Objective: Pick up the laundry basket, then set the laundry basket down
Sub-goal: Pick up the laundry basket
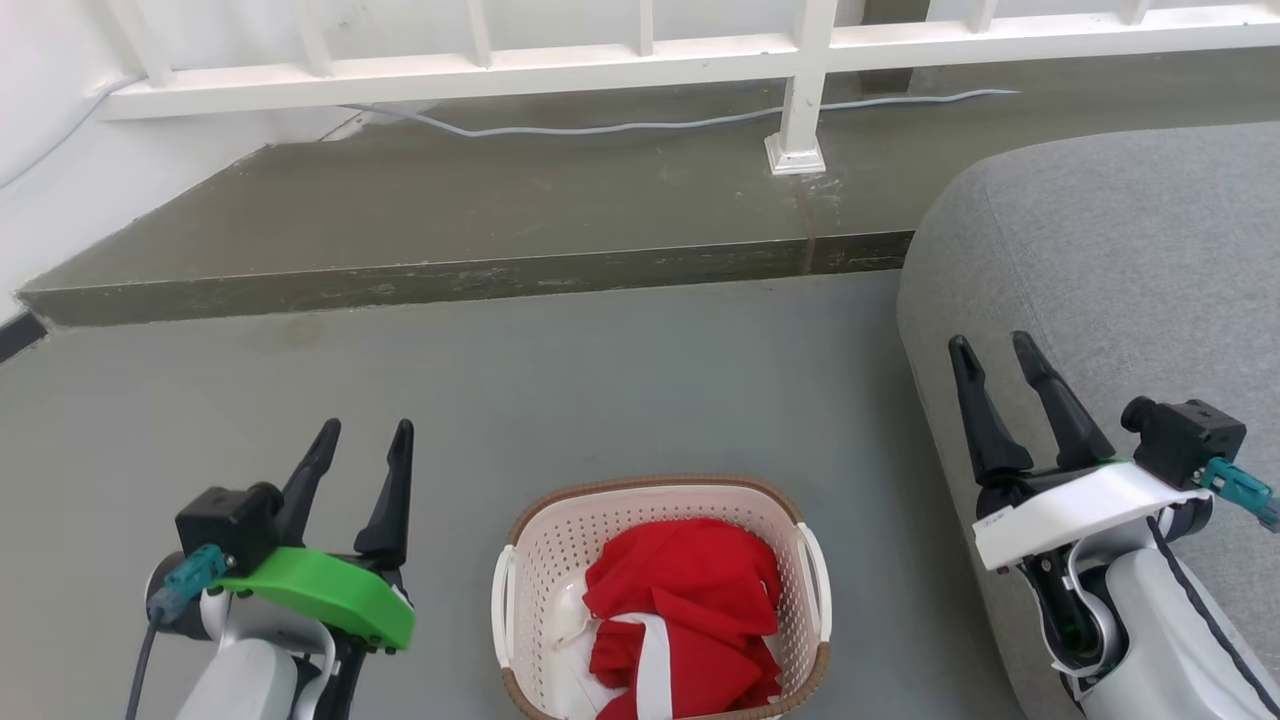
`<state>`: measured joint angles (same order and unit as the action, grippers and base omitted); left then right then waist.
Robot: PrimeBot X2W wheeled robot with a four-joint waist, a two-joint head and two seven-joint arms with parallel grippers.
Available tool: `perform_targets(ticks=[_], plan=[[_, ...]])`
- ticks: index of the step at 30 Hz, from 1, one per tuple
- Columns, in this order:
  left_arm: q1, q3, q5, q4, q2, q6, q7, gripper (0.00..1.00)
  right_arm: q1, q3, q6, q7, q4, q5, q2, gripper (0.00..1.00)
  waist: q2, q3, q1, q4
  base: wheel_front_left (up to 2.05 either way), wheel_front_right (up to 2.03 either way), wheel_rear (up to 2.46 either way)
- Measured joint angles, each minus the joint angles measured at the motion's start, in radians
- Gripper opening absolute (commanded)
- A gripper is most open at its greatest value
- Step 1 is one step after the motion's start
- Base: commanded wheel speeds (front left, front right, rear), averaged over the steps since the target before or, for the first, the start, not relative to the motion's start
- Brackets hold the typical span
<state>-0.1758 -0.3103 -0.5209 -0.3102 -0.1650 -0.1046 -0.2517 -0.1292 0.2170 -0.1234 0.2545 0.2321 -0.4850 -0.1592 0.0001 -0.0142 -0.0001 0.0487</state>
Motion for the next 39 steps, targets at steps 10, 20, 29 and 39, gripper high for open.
perform_targets(ticks=[10, 20, 29, 39], plan=[[0.051, 0.029, 0.045, 0.062, 0.025, 0.0, 0.0, 1.0, 0.014, -0.008, 0.0, 0.0, -0.017, 0.002, -0.002, 1.0, 0.0, -0.003, 0.0, 0.002, 0.0, 0.0, 0.0], [0.079, 0.056, 0.067, 0.098, 0.043, -0.001, 0.0, 1.0, 0.016, -0.023, 0.0, 0.0, -0.019, 0.026, -0.007, 1.0, 0.0, -0.012, 0.0, 0.005, 0.0, 0.0, 0.0], [0.1, 0.076, 0.1, 0.119, 0.054, -0.002, 0.0, 1.0, 0.016, -0.039, 0.0, 0.0, -0.019, 0.049, -0.007, 1.0, 0.0, -0.022, 0.0, 0.008, 0.0, 0.0, 0.0], [0.105, 0.083, 0.112, 0.132, 0.062, -0.002, 0.0, 1.0, 0.016, -0.04, 0.0, 0.0, -0.024, 0.055, -0.005, 1.0, 0.0, -0.064, 0.0, 0.013, 0.0, 0.0, 0.0]])
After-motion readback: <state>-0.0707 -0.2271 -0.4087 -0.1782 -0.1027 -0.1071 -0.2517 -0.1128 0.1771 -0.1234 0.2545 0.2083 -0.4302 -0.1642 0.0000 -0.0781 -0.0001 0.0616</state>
